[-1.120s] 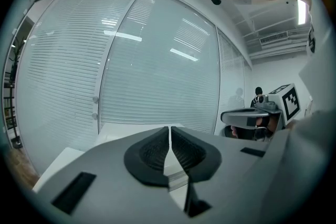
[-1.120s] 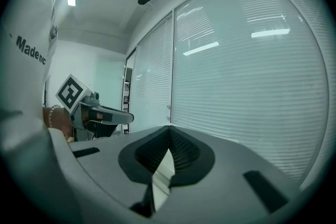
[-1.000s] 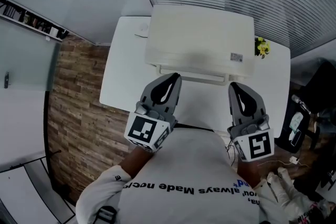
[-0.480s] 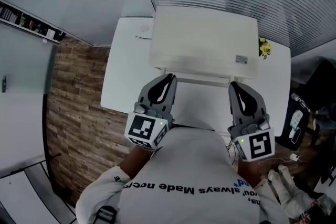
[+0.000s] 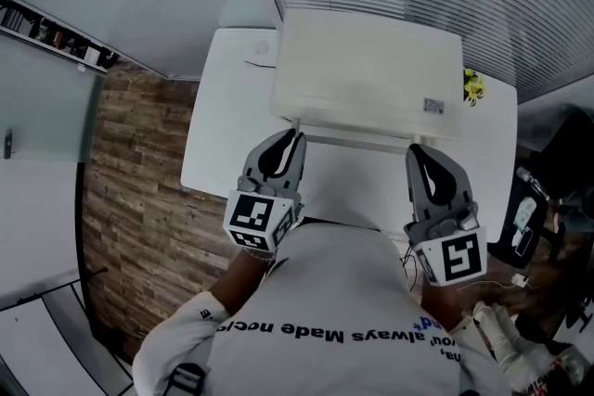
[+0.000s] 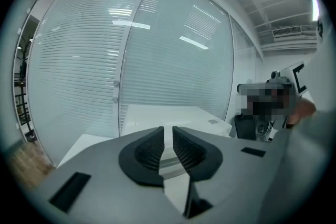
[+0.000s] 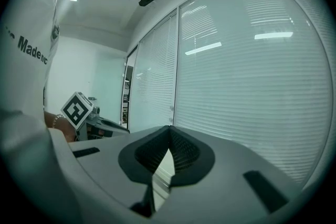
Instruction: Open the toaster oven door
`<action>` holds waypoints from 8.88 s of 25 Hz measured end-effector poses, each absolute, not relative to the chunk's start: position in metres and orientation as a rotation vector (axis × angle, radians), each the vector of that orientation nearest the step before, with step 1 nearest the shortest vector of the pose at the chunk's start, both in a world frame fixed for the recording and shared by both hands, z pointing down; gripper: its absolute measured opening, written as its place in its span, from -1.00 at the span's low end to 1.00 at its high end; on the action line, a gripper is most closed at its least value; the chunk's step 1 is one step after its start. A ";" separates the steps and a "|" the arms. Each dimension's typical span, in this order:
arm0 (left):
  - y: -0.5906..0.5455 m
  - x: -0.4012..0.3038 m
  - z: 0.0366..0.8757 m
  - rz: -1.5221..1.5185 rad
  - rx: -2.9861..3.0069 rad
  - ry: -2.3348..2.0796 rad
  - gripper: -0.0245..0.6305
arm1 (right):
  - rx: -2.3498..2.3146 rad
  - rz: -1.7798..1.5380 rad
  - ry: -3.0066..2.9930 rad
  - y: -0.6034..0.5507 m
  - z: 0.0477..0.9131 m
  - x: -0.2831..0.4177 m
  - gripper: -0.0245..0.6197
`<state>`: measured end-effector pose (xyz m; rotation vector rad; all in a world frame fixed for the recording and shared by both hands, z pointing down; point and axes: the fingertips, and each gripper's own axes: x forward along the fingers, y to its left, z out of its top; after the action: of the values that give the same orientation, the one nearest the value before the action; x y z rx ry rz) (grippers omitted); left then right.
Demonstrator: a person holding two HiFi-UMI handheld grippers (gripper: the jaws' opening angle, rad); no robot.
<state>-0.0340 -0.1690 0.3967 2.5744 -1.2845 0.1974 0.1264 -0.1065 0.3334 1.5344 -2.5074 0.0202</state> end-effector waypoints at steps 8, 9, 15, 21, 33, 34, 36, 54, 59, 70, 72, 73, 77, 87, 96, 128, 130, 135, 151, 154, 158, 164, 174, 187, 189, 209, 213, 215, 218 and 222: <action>-0.178 -0.041 0.430 0.256 2.481 -1.273 -0.72 | 1.521 0.019 -2.518 -0.108 0.334 0.124 -0.90; -0.179 -0.042 0.434 0.262 2.468 -1.271 -0.71 | 1.521 0.019 -2.518 -0.108 0.334 0.124 -0.90; -0.188 -0.043 0.451 0.302 2.431 -1.265 -0.64 | 1.524 0.020 -2.516 -0.110 0.333 0.126 -0.90; -0.199 -0.043 0.467 0.338 2.393 -1.271 -0.59 | 1.529 0.027 -2.513 -0.111 0.333 0.129 -0.90; -0.208 -0.043 0.492 0.405 2.329 -1.285 -0.56 | 1.541 0.032 -2.511 -0.114 0.334 0.135 -0.90; -0.208 -0.043 0.494 0.406 2.322 -1.278 -0.56 | 1.541 0.033 -2.511 -0.115 0.334 0.135 -0.90; -0.208 -0.043 0.496 0.398 2.311 -1.269 -0.56 | 1.540 0.035 -2.511 -0.116 0.334 0.134 -0.90; -0.201 -0.044 0.499 0.409 2.309 -1.220 -0.54 | 1.539 0.047 -2.511 -0.115 0.335 0.126 -0.90; -0.196 -0.046 0.502 0.411 2.305 -1.211 -0.54 | 1.543 0.047 -2.511 -0.113 0.335 0.122 -0.90; -0.187 -0.048 0.506 0.432 2.304 -1.200 -0.54 | 1.552 0.045 -2.511 -0.106 0.334 0.120 -0.90; -0.185 -0.048 0.508 0.436 2.304 -1.198 -0.54 | 1.550 0.045 -2.514 -0.104 0.335 0.120 -0.90; -0.184 -0.048 0.509 0.438 2.305 -1.198 -0.54 | 1.548 0.046 -2.515 -0.104 0.336 0.120 -0.90; -0.180 -0.050 0.510 0.444 2.304 -1.193 -0.53 | 1.546 0.041 -2.516 -0.102 0.334 0.117 -0.90; -0.166 -0.054 0.518 0.458 2.290 -1.176 -0.53 | 1.546 0.035 -2.524 -0.094 0.331 0.113 -0.90; -0.154 -0.056 0.525 0.474 2.286 -1.165 -0.54 | 1.547 0.034 -2.523 -0.086 0.331 0.110 -0.90; -0.119 -0.067 0.558 0.573 2.235 -1.129 -0.54 | 1.520 0.016 -2.534 -0.071 0.328 0.099 -0.90; -0.117 -0.067 0.562 0.580 2.232 -1.126 -0.54 | 1.519 0.016 -2.534 -0.071 0.328 0.099 -0.90; -0.112 -0.068 0.569 0.597 2.222 -1.116 -0.54 | 1.517 0.013 -2.537 -0.070 0.328 0.098 -0.90; -0.094 -0.073 0.593 0.658 2.177 -1.090 -0.60 | 1.514 0.013 -2.537 -0.064 0.328 0.094 -0.90; -0.091 -0.073 0.597 0.675 2.171 -1.084 -0.60 | 1.517 0.011 -2.541 -0.063 0.327 0.094 -0.90; -0.088 -0.074 0.604 0.706 2.163 -1.075 -0.60 | 1.518 0.013 -2.542 -0.063 0.328 0.095 -0.90; -0.084 -0.074 0.613 0.734 2.148 -1.066 -0.60 | 1.522 0.020 -2.537 -0.062 0.329 0.097 -0.90; -0.074 -0.077 0.627 0.774 2.124 -1.051 -0.60 | 1.524 0.019 -2.535 -0.062 0.328 0.100 -0.90; -0.063 -0.079 0.647 0.806 2.092 -1.011 -0.60 | 1.518 0.021 -2.532 -0.064 0.330 0.101 -0.90; -0.061 -0.079 0.650 0.813 2.087 -0.999 -0.60 | 1.514 0.023 -2.533 -0.065 0.331 0.101 -0.90; -0.037 -0.086 0.710 0.961 1.964 -0.901 -0.65 | 1.515 0.009 -2.530 -0.072 0.328 0.101 -0.90; -0.035 -0.088 0.717 0.973 1.949 -0.884 -0.67 | 1.517 0.010 -2.526 -0.073 0.328 0.101 -0.90; -0.034 -0.088 0.721 0.977 1.940 -0.877 -0.67 | 1.516 0.009 -2.527 -0.073 0.328 0.101 -0.90; -0.033 -0.088 0.725 0.984 1.930 -0.873 -0.68 | 1.517 0.007 -2.526 -0.073 0.328 0.102 -0.90; -0.033 -0.089 0.730 0.996 1.915 -0.864 -0.68 | 1.520 0.010 -2.521 -0.075 0.328 0.104 -0.90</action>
<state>-0.0888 -0.0326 0.7301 1.9147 -0.8641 0.9960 0.1036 -0.0747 0.3279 1.5199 -2.5210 0.0103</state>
